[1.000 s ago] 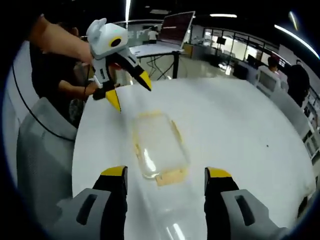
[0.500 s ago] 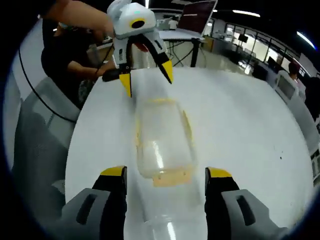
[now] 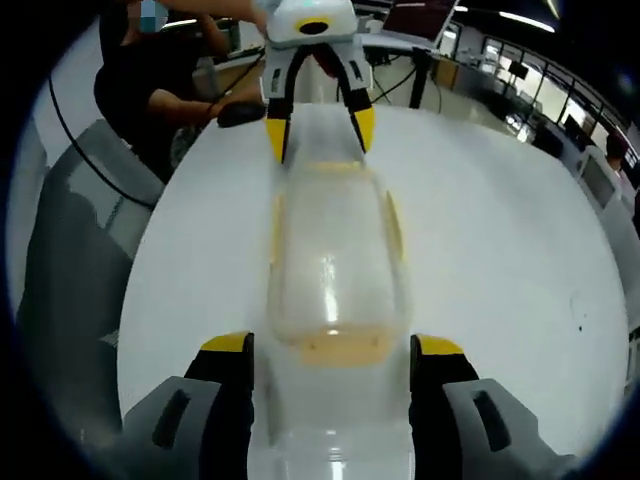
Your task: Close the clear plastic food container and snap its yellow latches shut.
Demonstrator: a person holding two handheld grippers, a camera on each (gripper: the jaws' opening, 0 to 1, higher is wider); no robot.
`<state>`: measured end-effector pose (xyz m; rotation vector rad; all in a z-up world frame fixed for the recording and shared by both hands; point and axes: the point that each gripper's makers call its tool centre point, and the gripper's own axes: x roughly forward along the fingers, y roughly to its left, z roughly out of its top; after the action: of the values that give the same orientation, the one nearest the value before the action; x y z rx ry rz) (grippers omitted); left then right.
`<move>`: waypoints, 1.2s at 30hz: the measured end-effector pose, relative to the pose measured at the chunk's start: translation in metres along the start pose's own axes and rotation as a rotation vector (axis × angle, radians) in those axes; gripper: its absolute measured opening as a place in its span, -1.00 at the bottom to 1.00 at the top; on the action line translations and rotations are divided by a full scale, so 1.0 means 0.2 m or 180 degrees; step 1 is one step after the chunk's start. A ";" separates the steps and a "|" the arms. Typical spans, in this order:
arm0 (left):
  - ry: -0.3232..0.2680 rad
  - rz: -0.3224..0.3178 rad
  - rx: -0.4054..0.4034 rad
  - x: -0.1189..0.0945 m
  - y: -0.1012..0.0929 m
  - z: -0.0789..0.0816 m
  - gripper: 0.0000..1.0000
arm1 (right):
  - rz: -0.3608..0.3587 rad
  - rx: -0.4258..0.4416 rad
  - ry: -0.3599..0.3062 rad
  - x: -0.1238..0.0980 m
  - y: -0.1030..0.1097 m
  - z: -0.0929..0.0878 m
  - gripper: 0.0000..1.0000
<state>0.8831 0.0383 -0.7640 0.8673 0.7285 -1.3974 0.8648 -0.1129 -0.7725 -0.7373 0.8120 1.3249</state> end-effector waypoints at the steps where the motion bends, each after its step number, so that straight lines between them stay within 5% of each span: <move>1: 0.0005 -0.0008 0.0005 0.00 0.01 0.00 -0.04 | 0.0006 -0.0008 0.0011 0.01 0.00 0.00 0.20; 15: 0.0085 -0.0204 -0.0055 0.05 0.04 -0.08 0.00 | 0.0090 -0.0011 0.0202 0.06 -0.03 -0.06 0.19; 36: 0.0056 -0.0274 0.0101 0.08 0.03 -0.06 -0.18 | 0.0036 -0.0078 0.0263 0.07 -0.03 -0.05 -0.01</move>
<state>0.8915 0.0395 -0.7832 0.8827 0.7665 -1.4828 0.8716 -0.1159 -0.7894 -0.8121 0.8682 1.3235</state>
